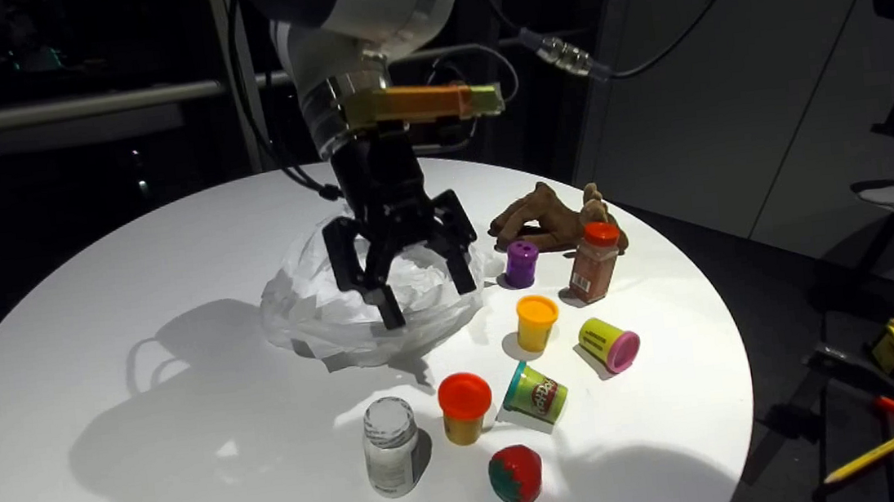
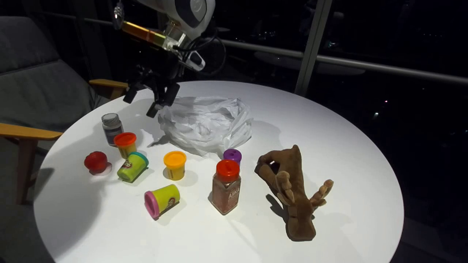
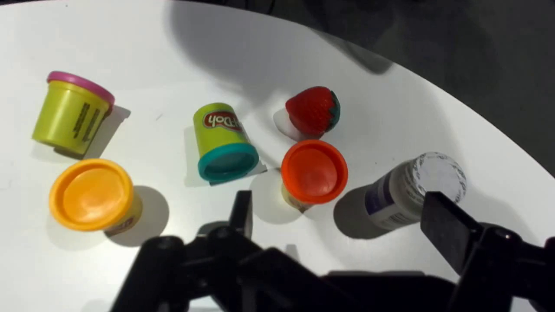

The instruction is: Pick up the objects from the plastic bag and put them on the table.

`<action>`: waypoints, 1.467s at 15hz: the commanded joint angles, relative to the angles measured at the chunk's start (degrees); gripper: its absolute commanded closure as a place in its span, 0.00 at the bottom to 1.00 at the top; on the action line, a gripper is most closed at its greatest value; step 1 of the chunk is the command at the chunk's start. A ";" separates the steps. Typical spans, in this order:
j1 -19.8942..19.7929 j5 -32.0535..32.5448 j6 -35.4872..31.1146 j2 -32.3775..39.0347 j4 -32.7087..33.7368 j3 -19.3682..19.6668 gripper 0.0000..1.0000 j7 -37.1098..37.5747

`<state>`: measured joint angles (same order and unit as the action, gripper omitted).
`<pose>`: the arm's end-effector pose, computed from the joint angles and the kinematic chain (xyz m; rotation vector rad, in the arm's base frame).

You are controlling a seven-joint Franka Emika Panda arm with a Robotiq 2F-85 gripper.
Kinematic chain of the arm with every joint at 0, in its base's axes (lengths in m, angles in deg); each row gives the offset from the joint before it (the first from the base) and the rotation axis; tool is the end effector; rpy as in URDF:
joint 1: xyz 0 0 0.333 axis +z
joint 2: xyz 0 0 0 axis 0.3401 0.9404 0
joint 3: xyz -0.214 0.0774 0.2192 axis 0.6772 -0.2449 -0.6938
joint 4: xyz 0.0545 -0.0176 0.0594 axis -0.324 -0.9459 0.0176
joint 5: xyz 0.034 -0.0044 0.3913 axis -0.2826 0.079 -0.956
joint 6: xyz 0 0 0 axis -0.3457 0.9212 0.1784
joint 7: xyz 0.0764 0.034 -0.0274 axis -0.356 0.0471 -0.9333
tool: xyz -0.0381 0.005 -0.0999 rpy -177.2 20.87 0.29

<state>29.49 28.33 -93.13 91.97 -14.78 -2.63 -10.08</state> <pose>0.6389 0.1710 0.2149 -2.8565 0.0676 0.9774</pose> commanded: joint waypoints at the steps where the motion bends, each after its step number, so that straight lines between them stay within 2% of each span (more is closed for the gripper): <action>1: 1.31 3.68 -6.13 -10.88 -7.06 1.38 0.00 1.85; 6: 1.49 8.57 -17.35 -24.51 -17.64 1.67 0.00 3.96; 14: -0.08 15.78 -38.06 -48.35 -39.81 0.35 0.00 4.35; 16: -0.78 15.51 -43.31 -54.93 -45.81 -0.16 0.00 4.02; 17: -1.07 12.71 -46.08 -57.98 -48.84 -0.34 0.00 2.97; 18: -1.31 14.11 -40.42 -49.85 -40.52 -0.69 0.00 3.07; 20: -1.55 13.94 -40.50 -52.59 -42.73 -1.00 0.00 2.99; 22: -1.62 14.00 -40.50 -51.39 -42.32 -1.00 0.00 3.03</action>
